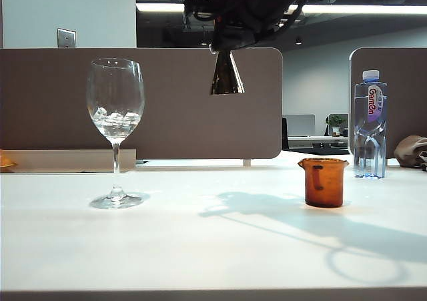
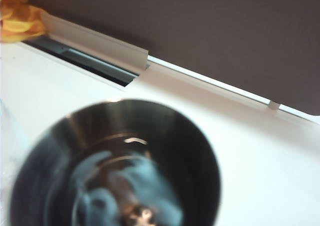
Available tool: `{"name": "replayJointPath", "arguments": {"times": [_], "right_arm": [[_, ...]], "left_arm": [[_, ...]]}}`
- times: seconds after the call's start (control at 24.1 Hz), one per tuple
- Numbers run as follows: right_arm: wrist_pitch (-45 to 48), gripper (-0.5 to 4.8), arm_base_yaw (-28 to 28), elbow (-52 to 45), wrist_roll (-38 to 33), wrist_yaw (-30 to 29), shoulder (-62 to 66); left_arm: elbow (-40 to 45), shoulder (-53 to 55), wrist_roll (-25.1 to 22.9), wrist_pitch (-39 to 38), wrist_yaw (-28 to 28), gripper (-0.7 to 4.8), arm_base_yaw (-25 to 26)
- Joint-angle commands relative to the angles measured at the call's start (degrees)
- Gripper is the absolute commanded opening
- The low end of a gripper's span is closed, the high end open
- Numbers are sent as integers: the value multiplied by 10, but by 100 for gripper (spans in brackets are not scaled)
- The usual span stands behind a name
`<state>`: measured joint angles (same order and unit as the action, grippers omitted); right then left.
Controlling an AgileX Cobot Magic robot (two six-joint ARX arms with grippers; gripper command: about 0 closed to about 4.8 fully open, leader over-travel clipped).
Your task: Pick up the small amber measuring cup and pour the water in it into the jigger, then pick up the jigger and pour the water in it into the wine glass.
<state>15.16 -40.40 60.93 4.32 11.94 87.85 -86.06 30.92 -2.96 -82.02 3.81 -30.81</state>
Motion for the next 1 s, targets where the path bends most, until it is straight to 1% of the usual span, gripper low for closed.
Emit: {"name": "replayJointPath", "arguments": {"times": [0.04, 1.0], "right_arm": [[0, -2, -1, 5, 5, -1, -11], [-38, -2, -1, 8, 6, 0, -29]], "left_arm": [[-2, 0, 2, -2, 0, -2, 1], [-2, 0, 2, -2, 0, -2, 1]]}}
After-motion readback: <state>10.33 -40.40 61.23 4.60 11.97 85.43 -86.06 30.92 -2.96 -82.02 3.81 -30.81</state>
